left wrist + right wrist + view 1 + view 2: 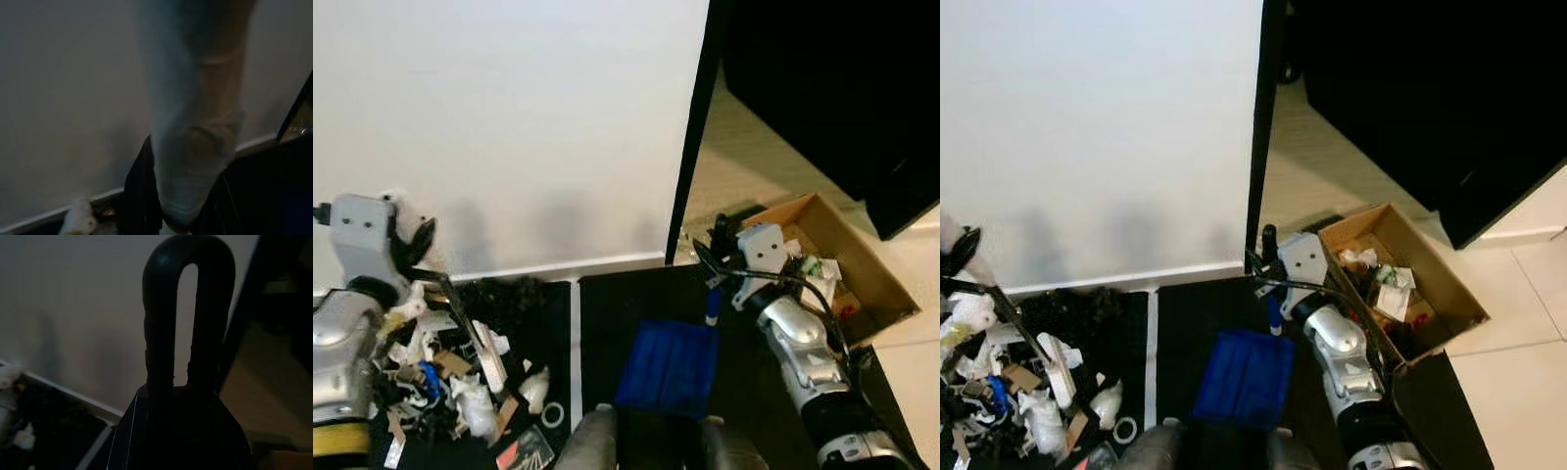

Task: Sweep floor

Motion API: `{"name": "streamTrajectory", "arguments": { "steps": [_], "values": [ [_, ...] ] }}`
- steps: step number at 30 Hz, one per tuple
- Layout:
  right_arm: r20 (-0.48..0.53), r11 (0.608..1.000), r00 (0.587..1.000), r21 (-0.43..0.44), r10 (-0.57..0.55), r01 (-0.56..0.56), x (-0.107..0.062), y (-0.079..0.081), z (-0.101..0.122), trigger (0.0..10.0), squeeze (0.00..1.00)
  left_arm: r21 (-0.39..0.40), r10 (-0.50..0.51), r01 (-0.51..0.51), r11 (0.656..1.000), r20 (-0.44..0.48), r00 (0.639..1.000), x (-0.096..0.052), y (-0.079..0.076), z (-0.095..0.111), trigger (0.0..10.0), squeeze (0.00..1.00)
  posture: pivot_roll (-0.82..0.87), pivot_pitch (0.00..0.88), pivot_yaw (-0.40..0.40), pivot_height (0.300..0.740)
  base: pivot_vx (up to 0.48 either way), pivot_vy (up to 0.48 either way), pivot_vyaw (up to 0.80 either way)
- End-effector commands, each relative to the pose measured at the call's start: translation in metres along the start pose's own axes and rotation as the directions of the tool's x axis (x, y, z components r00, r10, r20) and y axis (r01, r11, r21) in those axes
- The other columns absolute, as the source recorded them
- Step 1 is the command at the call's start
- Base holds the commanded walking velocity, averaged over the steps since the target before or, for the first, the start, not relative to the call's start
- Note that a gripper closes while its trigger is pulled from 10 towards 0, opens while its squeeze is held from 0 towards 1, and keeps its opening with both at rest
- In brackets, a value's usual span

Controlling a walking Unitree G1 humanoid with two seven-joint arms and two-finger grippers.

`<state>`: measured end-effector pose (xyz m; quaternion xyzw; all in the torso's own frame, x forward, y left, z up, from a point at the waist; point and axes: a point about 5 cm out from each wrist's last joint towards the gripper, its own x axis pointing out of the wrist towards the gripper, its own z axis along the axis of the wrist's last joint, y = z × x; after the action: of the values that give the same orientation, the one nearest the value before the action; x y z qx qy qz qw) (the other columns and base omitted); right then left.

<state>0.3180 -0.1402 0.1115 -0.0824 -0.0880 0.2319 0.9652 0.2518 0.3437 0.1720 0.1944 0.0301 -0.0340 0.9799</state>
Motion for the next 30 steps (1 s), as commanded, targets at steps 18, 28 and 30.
{"name": "streamTrajectory", "arguments": {
  "steps": [18, 28, 30],
  "values": [
    [0.042, 0.999, 0.999, -0.029, -0.034, 0.035, 0.003, -0.021, 0.010, 10.0, 0.00, 0.087, -0.042, 0.054, 0.995, -0.142, 0.989, -0.032, -0.001, -0.058, 10.0, 0.00, 0.20, 0.283, -0.025, 0.740, 0.000, 0.000, 0.00],
    [0.067, 0.998, 0.997, -0.033, -0.044, 0.046, 0.004, -0.029, 0.017, 10.0, 0.00, -0.358, -0.092, 0.087, 0.930, 0.002, 0.996, -0.034, -0.045, -0.075, 10.0, 0.03, 0.18, 0.294, -0.040, 0.740, 0.000, 0.000, 0.00],
    [0.069, 0.999, 0.997, -0.030, -0.040, 0.042, 0.004, -0.027, 0.018, 10.0, 0.00, -0.397, -0.089, 0.088, 0.914, 0.016, 0.996, -0.032, -0.049, -0.076, 10.0, 0.02, 0.18, 0.295, -0.041, 0.740, 0.000, 0.000, 0.00]
  ]
}}
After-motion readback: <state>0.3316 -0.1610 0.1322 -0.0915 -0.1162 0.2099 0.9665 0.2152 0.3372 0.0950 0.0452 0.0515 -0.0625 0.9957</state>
